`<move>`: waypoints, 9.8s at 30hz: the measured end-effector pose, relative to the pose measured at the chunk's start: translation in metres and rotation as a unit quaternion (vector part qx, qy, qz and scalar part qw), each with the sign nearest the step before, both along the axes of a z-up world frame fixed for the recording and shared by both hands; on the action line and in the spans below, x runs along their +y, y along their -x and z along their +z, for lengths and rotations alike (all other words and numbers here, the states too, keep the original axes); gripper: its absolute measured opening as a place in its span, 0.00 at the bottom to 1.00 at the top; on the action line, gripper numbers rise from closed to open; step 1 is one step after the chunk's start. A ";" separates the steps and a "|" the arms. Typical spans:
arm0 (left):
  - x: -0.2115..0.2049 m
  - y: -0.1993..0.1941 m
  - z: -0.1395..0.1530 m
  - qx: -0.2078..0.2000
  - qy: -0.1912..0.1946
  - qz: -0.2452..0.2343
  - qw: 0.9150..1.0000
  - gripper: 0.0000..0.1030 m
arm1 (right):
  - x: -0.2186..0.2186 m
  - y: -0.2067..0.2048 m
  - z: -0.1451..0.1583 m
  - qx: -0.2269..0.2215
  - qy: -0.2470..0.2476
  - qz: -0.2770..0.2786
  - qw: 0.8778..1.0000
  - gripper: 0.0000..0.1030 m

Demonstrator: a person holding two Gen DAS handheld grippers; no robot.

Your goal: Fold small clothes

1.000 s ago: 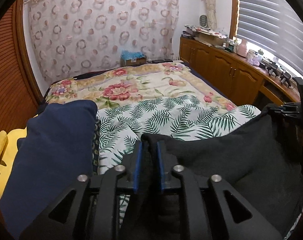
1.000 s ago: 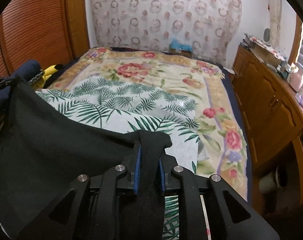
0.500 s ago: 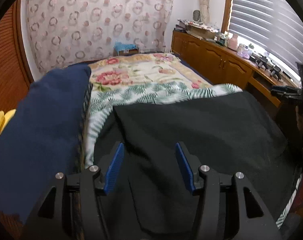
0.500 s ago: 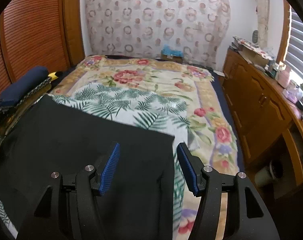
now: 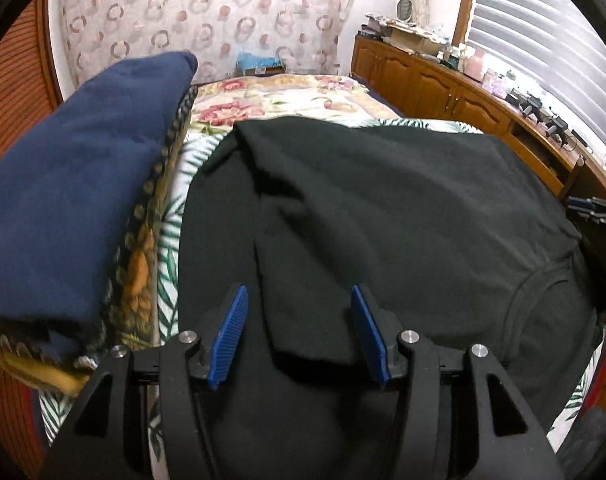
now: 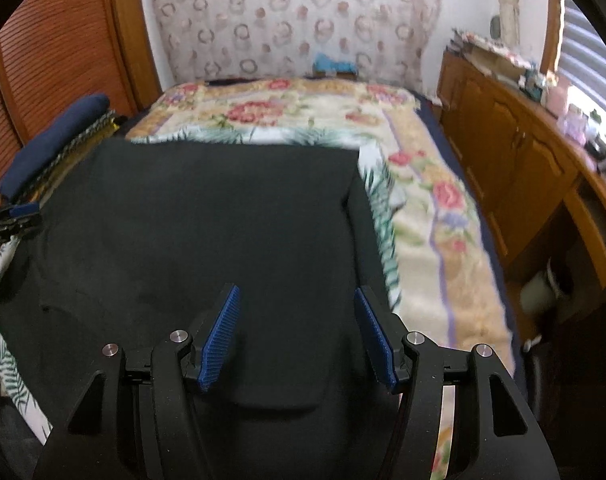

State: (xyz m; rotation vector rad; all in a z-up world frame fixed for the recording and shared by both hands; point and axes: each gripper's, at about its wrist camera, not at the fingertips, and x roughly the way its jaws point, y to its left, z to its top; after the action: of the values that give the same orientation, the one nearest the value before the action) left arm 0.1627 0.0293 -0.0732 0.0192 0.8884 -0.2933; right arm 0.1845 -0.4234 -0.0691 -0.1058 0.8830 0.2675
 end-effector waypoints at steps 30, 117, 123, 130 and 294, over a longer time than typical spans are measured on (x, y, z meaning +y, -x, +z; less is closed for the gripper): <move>-0.001 0.010 -0.013 0.001 0.033 -0.007 0.999 0.31 | 0.001 0.015 -0.037 -0.007 0.011 -0.015 1.000 0.60; 0.036 0.121 -0.017 -0.015 0.024 0.054 0.998 0.50 | 0.115 0.069 -0.041 -0.032 0.023 0.102 0.994 0.59; 0.034 0.122 -0.018 -0.018 0.020 0.056 0.998 0.51 | 0.116 0.069 -0.047 -0.027 0.020 0.105 0.994 0.64; 0.033 0.121 -0.019 -0.021 0.023 0.060 0.998 0.51 | 0.121 0.071 -0.048 -0.022 0.029 0.116 0.993 0.72; -0.093 0.098 0.054 -0.112 0.076 -0.075 0.988 0.52 | -0.002 0.139 0.016 -0.082 0.025 -0.005 0.996 0.38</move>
State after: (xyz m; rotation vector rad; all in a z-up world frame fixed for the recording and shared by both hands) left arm 0.0648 -0.0634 -0.0187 -0.0217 0.6413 -0.4893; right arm 0.0459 -0.4258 -0.0533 -0.1677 0.7274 0.2245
